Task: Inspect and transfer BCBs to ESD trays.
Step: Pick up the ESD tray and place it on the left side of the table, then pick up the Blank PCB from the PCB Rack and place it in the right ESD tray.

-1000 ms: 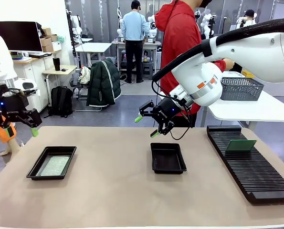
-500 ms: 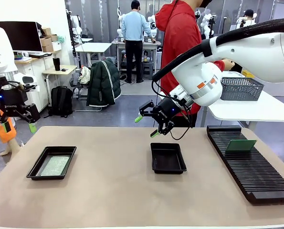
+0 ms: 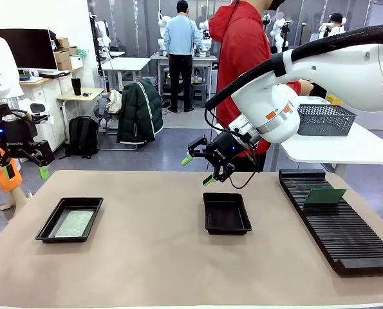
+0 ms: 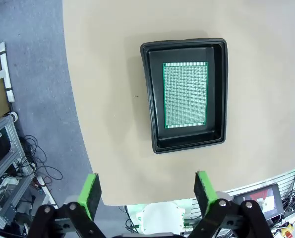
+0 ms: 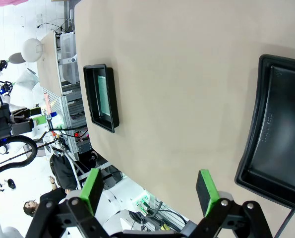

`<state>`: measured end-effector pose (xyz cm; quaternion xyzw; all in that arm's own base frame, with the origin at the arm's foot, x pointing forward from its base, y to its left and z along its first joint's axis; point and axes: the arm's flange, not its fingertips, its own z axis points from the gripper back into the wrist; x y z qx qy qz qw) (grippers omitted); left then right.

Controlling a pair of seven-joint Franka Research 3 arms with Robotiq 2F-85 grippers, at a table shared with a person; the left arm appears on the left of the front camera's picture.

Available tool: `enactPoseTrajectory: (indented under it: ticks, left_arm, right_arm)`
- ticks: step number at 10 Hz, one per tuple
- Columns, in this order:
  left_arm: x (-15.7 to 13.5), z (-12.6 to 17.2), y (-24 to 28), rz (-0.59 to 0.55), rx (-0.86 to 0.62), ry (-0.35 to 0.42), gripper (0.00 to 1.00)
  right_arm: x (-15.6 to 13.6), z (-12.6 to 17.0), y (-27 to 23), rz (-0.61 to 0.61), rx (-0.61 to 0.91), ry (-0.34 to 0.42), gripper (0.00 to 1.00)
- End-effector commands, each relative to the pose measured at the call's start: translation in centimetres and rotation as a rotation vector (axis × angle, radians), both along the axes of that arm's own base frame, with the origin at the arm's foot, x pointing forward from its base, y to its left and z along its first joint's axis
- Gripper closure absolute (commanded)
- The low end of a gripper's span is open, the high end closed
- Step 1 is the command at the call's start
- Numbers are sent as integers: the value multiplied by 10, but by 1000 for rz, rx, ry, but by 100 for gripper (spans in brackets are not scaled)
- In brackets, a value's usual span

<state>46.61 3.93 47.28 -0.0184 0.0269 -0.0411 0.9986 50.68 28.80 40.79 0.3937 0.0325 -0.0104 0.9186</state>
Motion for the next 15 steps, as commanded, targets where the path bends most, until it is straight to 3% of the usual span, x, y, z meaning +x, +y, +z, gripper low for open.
enactPoseTrajectory:
  ticks: [1,14,15]
  left_arm:
    - [-1,-3,0,-5,-2,-13,0]
    - [-1,-3,0,-5,-2,-13,0]
    - [-1,-3,0,-5,-2,-13,0]
  right_arm:
    - [1,0,3,-11,-19,-4,0]
    - [0,0,0,0,0,0,0]
    - [-6,19,-15,72,-27,-59,0]
